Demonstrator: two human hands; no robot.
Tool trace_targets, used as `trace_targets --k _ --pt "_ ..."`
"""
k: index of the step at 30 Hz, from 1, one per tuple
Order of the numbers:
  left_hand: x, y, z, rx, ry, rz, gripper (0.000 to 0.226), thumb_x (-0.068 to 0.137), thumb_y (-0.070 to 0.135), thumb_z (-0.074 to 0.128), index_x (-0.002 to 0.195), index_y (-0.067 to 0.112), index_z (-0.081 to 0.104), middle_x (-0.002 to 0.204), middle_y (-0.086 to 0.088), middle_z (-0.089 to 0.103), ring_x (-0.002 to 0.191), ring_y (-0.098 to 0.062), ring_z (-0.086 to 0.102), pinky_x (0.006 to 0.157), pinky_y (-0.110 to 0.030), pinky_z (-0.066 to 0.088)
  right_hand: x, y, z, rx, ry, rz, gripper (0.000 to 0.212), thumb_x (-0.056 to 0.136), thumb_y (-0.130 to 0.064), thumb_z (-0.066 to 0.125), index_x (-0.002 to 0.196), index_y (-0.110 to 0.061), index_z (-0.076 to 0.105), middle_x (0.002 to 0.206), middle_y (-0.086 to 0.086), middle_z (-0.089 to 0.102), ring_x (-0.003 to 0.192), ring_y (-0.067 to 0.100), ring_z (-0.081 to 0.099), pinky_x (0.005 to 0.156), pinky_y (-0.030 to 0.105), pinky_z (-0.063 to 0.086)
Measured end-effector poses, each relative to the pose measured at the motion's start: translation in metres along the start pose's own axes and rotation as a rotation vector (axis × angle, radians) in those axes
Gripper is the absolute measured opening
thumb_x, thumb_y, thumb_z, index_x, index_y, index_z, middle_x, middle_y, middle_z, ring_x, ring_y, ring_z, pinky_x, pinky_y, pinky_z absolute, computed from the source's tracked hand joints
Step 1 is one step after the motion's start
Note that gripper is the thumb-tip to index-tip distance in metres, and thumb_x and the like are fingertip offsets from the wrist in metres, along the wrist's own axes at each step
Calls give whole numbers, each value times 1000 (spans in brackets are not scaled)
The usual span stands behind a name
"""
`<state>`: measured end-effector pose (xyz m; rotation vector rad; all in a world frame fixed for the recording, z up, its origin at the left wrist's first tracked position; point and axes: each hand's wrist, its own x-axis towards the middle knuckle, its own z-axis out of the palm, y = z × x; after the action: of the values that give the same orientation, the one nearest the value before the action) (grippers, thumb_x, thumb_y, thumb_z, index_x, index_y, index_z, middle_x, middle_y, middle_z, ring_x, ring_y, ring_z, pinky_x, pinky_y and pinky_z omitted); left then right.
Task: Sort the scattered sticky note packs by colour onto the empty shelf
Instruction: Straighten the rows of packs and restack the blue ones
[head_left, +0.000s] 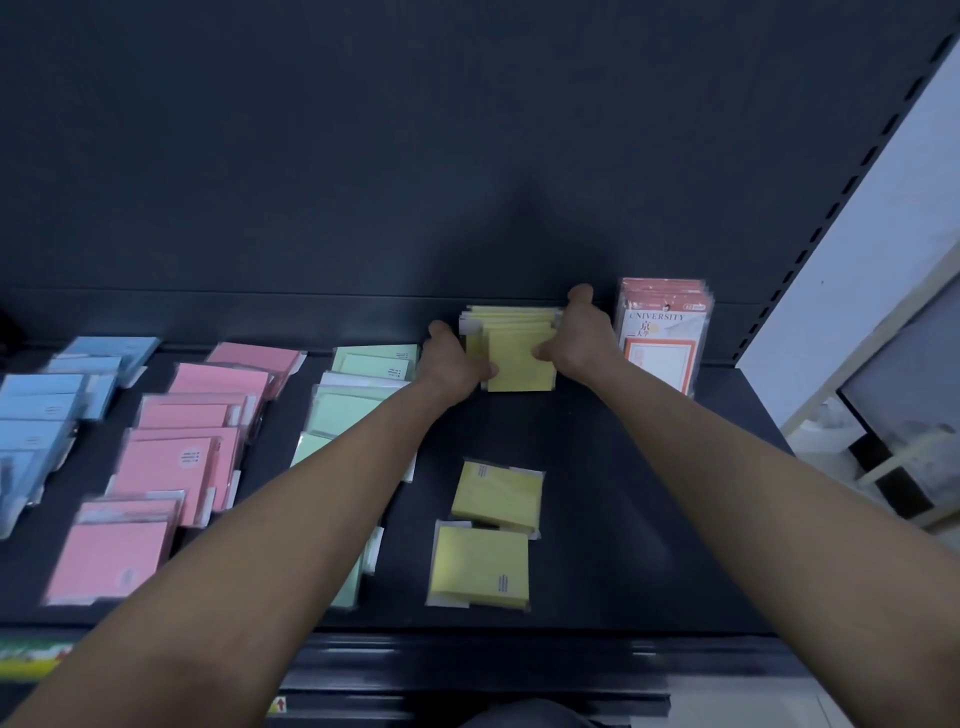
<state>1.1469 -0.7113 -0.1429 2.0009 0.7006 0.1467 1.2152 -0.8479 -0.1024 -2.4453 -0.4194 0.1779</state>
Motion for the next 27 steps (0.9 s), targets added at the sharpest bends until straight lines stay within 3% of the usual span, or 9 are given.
trace_targets --k 3,7,9,11,14,17,21,25,27 --pt "-4 4 -2 40 43 36 68 76 15 76 124 3 30 127 -18 44 112 -34 51 90 -41 49 -4 -2 -3 -73 84 -25 56 80 -7 70 123 -2 34 124 21 50 107 35 54 83 36 48" --pt "-19 18 -13 132 96 109 54 78 6 70 120 1 36 125 -16 43 107 -30 51 75 -30 40 -13 -8 -13 -179 150 -159 34 84 -1 58 116 -2 45 117 19 54 103 34 54 76 32 43" --pt "-32 27 -21 294 -18 157 42 75 7 73 109 0 49 107 -13 54 94 -26 54 70 -28 40 -21 -15 -20 -193 40 -187 25 85 -5 60 109 -3 56 111 16 61 97 30 59 75 30 47" --pt "-47 34 -27 458 -270 158 28 74 13 76 94 3 60 90 -10 58 78 -21 54 65 -25 43 -29 -22 -24 -235 -125 -185 22 84 -10 64 105 0 65 108 14 65 93 26 62 79 31 51" --pt "-68 36 -31 584 -570 95 22 75 18 78 88 9 62 85 -6 61 68 -13 54 56 -18 46 -40 -25 -24 -331 -336 -191 24 85 -13 66 103 2 69 103 14 69 80 20 61 80 32 52" --pt "-77 27 -32 626 -576 114 29 75 19 78 96 9 61 91 -5 60 74 -16 55 62 -22 49 -46 -20 -20 -365 -466 -144 25 86 -14 65 105 2 68 92 12 69 79 22 63 75 32 53" --pt "-86 12 -32 719 -603 136 57 68 25 82 116 14 52 105 2 52 100 -21 57 90 -35 50 -55 -14 -17 -343 -570 -84 26 85 -14 68 104 3 66 83 13 65 74 21 61 65 26 52" --pt "-93 -2 -27 749 -576 169 54 66 15 82 112 11 54 101 1 50 90 -18 50 76 -29 43 -60 -13 -15 -340 -602 -78 26 86 -15 68 105 2 66 96 16 68 80 20 62 75 29 55" --pt "-95 -4 -28 732 -545 155 50 67 16 82 107 11 53 101 1 50 90 -18 49 72 -27 41 -63 -14 -15 -330 -637 -74 24 85 -15 68 103 1 67 92 12 67 80 19 62 78 29 55"
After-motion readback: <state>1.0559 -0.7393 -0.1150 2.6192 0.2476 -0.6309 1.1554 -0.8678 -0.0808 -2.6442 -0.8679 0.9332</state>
